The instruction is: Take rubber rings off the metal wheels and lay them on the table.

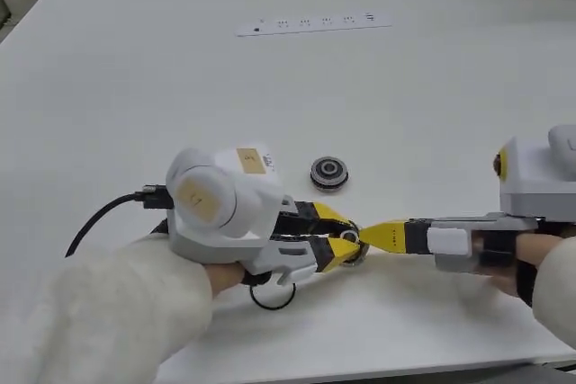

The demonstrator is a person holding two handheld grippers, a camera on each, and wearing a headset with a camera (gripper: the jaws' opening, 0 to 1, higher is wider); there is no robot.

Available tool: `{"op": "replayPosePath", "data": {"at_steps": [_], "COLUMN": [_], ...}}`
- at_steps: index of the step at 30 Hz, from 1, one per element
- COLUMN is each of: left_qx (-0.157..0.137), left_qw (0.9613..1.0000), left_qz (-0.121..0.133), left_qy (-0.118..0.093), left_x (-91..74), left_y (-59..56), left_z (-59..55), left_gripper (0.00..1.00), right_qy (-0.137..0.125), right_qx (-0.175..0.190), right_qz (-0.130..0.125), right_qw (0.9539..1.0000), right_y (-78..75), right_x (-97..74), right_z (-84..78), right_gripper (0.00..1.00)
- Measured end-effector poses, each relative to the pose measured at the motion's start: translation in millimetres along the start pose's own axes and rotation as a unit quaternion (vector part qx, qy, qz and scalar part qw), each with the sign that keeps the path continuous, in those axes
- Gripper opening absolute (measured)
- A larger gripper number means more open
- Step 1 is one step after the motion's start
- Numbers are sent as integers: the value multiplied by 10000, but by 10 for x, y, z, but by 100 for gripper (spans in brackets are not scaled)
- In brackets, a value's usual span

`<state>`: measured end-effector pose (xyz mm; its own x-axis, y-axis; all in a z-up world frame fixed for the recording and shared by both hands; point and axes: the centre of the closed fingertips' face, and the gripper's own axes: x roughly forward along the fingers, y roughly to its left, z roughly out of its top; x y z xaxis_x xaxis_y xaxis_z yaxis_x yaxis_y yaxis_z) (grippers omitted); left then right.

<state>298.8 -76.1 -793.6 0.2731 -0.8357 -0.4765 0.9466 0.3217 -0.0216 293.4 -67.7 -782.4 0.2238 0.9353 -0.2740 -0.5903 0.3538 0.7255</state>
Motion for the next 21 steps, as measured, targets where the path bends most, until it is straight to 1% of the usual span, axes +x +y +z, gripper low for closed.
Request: {"op": "replayPosePath", "data": {"at_steps": [3,5,6,7,8,10,11,12,14,16,18,21], "left_qx": [100,167,282,511,541,505,414,399,483,529,533,567], "left_qw": [9999,9997,9993,9983,9983,9986,9990,9991,9985,9982,9982,9982], "left_qz": [8,50,51,20,15,-7,-44,-62,-98,-114,-124,-112], "left_qy": [77,191,256,279,231,174,137,142,221,240,227,158], "left_x": [-4,-9,-16,-22,-25,-35,-31,-29,-27,-38,-62,-87], "left_y": [-12,-18,-21,-26,-50,-65,-76,-81,-95,-100,-100,-92], "left_z": [-1,2,0,18,54,95,121,127,114,118,147,212], "left_gripper": [15,15,15,16,18,18,18,19,21,22,23,27], "right_qy": [-5,-20,-27,-39,-46,-50,-57,-60,-80,-104,-156,-171], "right_qx": [-7,-13,5,14,31,70,91,95,106,124,150,151], "right_qz": [-24,-55,-63,-72,-84,-95,-81,-82,-68,-64,-47,-66], "right_qw": [10000,10000,10000,10000,9999,9999,9999,9999,9999,9998,9998,9997], "right_y": [-9,-23,-31,-36,-43,-50,-46,-47,-40,-32,-7,-1], "right_x": [-4,-10,-13,-16,-18,-20,-21,-23,-25,-32,-42,-46], "right_z": [1,5,5,8,9,8,10,12,19,33,60,68], "right_gripper": [0,0,0,0,0,0,0,0,0,0,0,0]}}
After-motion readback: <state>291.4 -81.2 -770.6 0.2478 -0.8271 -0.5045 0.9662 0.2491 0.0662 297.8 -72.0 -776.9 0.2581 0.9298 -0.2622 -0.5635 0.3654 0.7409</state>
